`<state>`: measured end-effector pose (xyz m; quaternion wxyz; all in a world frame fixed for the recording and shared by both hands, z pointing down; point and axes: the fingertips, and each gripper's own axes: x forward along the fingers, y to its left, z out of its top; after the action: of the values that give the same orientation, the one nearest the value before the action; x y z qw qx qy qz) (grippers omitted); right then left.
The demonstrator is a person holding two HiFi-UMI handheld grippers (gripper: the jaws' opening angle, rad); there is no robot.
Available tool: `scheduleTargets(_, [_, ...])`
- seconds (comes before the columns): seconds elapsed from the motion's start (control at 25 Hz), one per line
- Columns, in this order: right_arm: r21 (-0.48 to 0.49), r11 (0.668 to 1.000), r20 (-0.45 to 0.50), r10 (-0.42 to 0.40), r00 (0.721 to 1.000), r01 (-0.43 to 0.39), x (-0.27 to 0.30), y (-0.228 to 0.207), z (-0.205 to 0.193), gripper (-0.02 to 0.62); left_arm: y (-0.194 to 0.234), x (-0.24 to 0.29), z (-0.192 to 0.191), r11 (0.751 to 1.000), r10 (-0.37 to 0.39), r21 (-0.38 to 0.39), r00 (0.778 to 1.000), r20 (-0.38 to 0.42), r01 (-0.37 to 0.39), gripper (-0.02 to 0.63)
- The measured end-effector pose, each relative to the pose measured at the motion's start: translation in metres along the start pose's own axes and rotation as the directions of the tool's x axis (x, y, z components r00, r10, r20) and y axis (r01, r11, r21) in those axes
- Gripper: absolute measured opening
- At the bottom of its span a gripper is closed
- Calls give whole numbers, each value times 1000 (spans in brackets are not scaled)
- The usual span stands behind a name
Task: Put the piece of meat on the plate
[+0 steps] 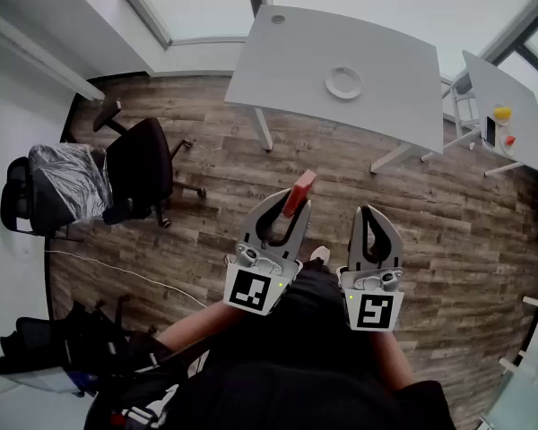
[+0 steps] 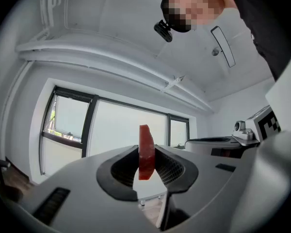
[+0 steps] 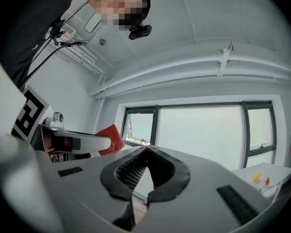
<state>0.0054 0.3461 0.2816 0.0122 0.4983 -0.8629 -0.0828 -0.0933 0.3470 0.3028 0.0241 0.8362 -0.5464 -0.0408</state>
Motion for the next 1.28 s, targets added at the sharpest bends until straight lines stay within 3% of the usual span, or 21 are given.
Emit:
scheduleTargets(0.56, [90,996,-46,-20,999,24,-18,-25,-18,3,-13,4,-2,999,21,-25,999,27,-21,97])
scheduleTargets(0.92, [96,994,16,-51,999,49,-31,-69,-20,3,-31,25,-11,998,57,-8,998,8,-57,97])
scheduleTargets(1.28, [111,994,-28,26,999,-22,-23,-103,-40,3,-59,50,-18,995,102,-2,995,1,-102,97])
